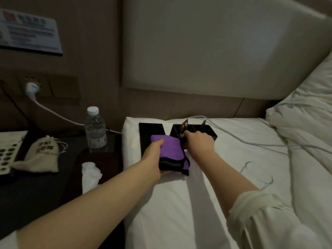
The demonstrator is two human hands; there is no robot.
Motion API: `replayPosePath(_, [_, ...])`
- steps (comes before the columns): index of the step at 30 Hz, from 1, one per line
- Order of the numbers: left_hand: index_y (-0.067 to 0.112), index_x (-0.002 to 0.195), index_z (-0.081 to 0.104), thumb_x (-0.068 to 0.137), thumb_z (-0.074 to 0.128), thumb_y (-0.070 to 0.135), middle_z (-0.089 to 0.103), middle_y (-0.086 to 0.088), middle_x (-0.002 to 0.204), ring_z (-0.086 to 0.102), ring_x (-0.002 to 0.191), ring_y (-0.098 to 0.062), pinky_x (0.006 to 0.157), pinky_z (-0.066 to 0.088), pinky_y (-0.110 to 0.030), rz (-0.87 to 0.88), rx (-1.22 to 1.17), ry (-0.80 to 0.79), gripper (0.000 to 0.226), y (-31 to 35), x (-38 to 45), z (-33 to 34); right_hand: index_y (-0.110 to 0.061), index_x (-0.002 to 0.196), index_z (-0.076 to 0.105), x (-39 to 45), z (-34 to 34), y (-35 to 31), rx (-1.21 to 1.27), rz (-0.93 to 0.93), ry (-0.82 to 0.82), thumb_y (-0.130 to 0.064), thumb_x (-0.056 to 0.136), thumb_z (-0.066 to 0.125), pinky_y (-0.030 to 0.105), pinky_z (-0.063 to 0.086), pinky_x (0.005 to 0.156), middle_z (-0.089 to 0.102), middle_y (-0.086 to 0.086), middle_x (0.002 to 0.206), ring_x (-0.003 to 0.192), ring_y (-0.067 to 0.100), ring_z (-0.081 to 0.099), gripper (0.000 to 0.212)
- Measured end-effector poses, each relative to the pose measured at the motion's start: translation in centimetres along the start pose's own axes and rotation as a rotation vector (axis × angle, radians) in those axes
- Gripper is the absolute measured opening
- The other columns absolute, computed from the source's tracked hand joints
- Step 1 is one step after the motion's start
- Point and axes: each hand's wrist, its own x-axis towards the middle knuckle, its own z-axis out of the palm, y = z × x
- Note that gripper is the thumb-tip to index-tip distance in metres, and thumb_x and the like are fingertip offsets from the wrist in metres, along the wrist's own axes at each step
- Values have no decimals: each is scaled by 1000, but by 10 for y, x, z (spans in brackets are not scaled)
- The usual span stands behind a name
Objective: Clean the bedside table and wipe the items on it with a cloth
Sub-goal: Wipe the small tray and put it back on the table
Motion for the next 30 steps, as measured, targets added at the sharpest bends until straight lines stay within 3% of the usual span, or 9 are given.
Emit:
replayPosePath(4, [14,98,52,93,58,33,64,-13,92,62,85,-32,82,54,-46,4,36,26,20,-9,-15,-18,-22,116,58,-19,-6,0,-129,-139,6,-24,95,53,30,30,51,67,3,98,88,27,66,22])
replayPosePath(8, [10,112,54,92,60,35,65,-16,100,63,87,-35,65,53,-42,-27,48,36,32,-23,-50,-36,-21,112,61,-58,-20,2,-149,-222,13,-27,97,52,28,22,45,69,2,95,85,27,66,19])
replayPosePath(12, [8,124,54,91,61,34,65,-19,110,64,89,-36,60,52,-43,-32,7,33,43,-34,-93,-55,-20,116,58,-111,-44,-3,-163,-321,27,-29,98,48,27,21,45,69,3,96,85,29,66,22])
replayPosePath(16, [6,107,59,92,60,31,68,-16,95,64,78,-32,58,51,-39,-43,-52,67,29,-57,-140,-78,-19,119,57,-179,-66,-16,-201,-436,13,-20,97,47,30,33,57,69,5,100,90,31,66,23])
replayPosePath(20, [8,85,60,92,59,32,68,-13,81,64,74,-30,62,52,-37,-75,-65,56,25,-80,-194,-95,-17,118,56,-239,-89,-27,-250,-502,-35,-10,94,49,32,35,59,68,5,102,92,30,66,26])
replayPosePath(24, [7,97,63,92,59,31,68,-15,94,63,83,-32,75,52,-40,-118,-97,37,25,-106,-238,-114,-16,115,56,-286,-105,-23,-287,-536,-43,-12,96,46,33,35,58,67,5,101,90,30,65,22])
replayPosePath(27, [5,111,63,92,59,31,68,-18,108,64,88,-33,77,52,-41,-157,-124,4,33,-129,-262,-125,-17,112,58,-312,-107,-20,-292,-561,-83,-17,97,47,33,37,58,67,4,101,89,29,64,18])
replayPosePath(30, [5,109,63,90,62,30,68,-20,107,65,91,-35,76,54,-42,-173,-159,27,32,-147,-276,-126,-15,107,61,-326,-101,-17,-316,-593,-109,-18,97,46,31,35,55,67,4,98,86,28,64,17])
